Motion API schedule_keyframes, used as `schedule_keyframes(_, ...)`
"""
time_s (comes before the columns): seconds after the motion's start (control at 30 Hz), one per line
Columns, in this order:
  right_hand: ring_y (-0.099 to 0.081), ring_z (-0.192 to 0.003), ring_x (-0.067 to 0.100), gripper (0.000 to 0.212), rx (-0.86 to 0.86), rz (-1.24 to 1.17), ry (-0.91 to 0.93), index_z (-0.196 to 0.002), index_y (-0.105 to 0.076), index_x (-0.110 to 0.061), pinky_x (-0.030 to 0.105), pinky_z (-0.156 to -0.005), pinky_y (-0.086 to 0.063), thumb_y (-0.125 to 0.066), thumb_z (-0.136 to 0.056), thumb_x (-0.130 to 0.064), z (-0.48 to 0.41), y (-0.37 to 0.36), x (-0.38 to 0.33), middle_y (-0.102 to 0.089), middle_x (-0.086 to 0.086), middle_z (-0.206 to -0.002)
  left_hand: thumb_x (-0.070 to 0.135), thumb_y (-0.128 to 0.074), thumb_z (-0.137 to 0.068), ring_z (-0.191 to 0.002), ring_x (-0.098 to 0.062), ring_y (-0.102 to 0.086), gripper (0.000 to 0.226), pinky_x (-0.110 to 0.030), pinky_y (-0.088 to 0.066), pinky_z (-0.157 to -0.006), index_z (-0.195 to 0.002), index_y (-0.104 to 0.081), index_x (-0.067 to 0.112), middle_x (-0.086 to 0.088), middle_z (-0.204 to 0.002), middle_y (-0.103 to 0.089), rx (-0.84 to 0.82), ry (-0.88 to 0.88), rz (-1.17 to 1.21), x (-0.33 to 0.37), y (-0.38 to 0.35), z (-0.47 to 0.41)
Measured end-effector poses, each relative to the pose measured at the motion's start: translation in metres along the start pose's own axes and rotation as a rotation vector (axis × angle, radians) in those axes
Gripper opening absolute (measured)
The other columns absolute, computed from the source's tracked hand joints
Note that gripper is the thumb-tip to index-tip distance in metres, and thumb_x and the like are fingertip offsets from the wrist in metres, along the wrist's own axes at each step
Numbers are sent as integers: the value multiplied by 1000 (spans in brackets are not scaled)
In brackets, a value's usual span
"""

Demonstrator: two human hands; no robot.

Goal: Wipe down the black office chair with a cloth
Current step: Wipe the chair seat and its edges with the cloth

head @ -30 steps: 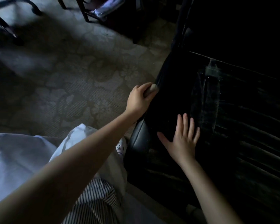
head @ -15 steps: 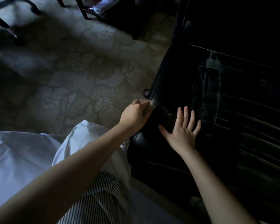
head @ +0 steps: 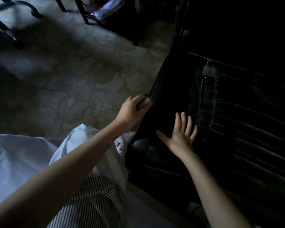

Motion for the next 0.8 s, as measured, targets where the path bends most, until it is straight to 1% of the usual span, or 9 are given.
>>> schedule_keyframes(0.07,4,-145,22,117,19,-96,17,-150,-8,-15,42,-112,6,-18,-54,-82,1,4,6,-2,5,-159,22,-68,-85,-99,-25,-52,31,-16,-34,-82,-110,-65,4,-15,-99,-57,60,-66,-14,10,-8,-23)
schedule_keyframes(0.13,-8,-144,26,114,96,-144,50,-150,-14,-13,45,-113,0,-27,-58,-79,4,11,13,-12,11,-157,23,-68,-84,-99,-28,-52,31,-23,-40,-89,-106,-65,2,-19,-105,-54,65,-126,-58,17,-19,-46)
schedule_keyframes(0.23,-10,-144,25,110,118,-68,74,-150,-15,-13,44,-114,1,-34,-63,-78,12,15,27,-13,10,-157,35,-58,-84,-96,-36,-55,39,-36,-43,-88,-107,-65,5,-18,-109,-56,22,-264,-221,17,-40,-61)
schedule_keyframes(0.3,-12,-144,26,108,111,-7,71,-149,-16,-12,45,-114,1,-35,-65,-78,19,10,37,-15,11,-156,46,-46,-84,-98,-36,-54,50,-41,-46,-86,-118,-61,13,-12,-118,-57,0,-291,-301,12,-52,-57)
schedule_keyframes(0.37,-24,-140,31,101,153,34,70,-145,-25,-8,49,-112,-9,-39,-69,-74,24,2,42,-28,16,-152,48,-40,-88,-103,-34,-52,51,-42,-46,-88,-123,-59,17,-9,-124,-56,25,-268,-308,9,-58,-51)
schedule_keyframes(0.43,-31,-135,34,94,192,82,68,-140,-33,-6,48,-109,-12,-40,-72,-71,25,-4,42,-36,19,-147,43,-40,-92,-100,-34,-54,46,-40,-45,-90,-120,-61,14,-11,-120,-59,45,-297,-299,6,-60,-49)
schedule_keyframes(0.6,-35,-134,35,93,250,103,67,-135,-40,-3,47,-108,-11,-42,-72,-70,20,-6,41,-40,20,-144,36,-42,-92,-98,-34,-55,41,-39,-46,-86,-116,-63,9,-13,-114,-60,35,-377,-328,5,-58,-43)
schedule_keyframes(0.7,-33,-135,34,94,244,89,66,-136,-39,-2,47,-109,-9,-42,-71,-71,20,-8,41,-39,20,-144,35,-45,-91,-93,-32,-57,38,-39,-50,-76,-113,-64,11,-11,-111,-62,39,-435,-365,4,-59,-33)
schedule_keyframes(0.8,-29,-137,32,95,251,75,64,-136,-38,-3,46,-110,-7,-42,-70,-71,19,-9,41,-37,19,-146,36,-47,-89,-85,-30,-59,35,-38,-49,-70,-111,-65,15,-8,-109,-63,40,-484,-391,1,-60,-19)
Point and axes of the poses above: each hand's wrist, its own z-axis away from the middle knuckle, its own y-axis out of the back of the hand, x = y × z, the point moved 1 cm from there along -z, towards the middle knuckle
